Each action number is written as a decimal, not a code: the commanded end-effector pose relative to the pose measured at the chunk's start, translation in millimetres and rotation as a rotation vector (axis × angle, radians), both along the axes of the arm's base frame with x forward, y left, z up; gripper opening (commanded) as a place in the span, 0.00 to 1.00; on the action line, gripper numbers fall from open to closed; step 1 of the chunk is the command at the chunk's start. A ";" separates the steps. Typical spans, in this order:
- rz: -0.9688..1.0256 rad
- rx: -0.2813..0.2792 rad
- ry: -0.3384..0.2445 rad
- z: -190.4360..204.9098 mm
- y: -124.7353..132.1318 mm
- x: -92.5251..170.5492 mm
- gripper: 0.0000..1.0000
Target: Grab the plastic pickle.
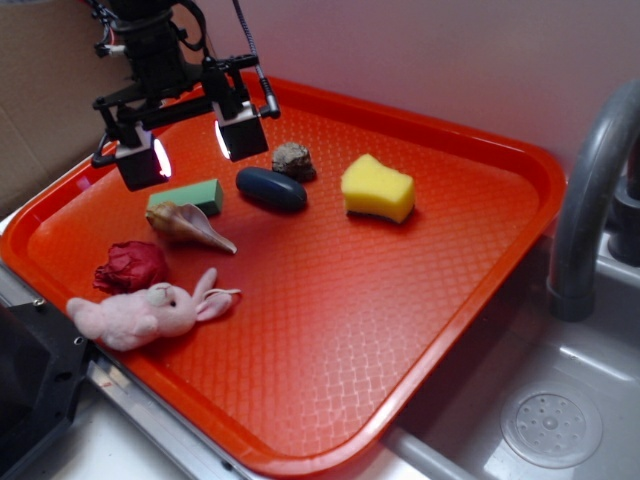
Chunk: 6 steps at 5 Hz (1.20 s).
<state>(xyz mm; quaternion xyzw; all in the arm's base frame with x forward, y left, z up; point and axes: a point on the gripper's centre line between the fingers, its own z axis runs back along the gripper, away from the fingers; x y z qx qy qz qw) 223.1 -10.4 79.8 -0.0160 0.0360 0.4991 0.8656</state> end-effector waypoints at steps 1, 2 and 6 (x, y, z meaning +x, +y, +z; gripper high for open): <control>0.007 0.004 -0.031 5.8 7.7 -6.5 1.00; 0.066 0.045 -0.043 -19.5 -7.0 17.6 1.00; 0.060 0.057 0.060 -56.6 -17.1 43.4 0.00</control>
